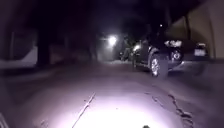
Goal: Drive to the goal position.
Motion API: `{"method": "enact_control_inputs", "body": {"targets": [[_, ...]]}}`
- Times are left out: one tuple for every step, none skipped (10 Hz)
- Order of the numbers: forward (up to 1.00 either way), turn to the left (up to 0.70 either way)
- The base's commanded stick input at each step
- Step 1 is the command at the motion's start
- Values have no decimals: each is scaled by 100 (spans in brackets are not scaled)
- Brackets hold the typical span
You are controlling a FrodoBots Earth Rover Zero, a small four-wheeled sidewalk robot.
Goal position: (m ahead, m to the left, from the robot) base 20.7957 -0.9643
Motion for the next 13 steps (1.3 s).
{"method": "enact_control_inputs", "body": {"targets": [[70, 0], [70, 0], [70, 0], [70, 0], [70, 0], [70, 0], [70, 0], [70, 0], [70, 0], [70, 0], [70, 0], [70, 0], [70, 0]]}}
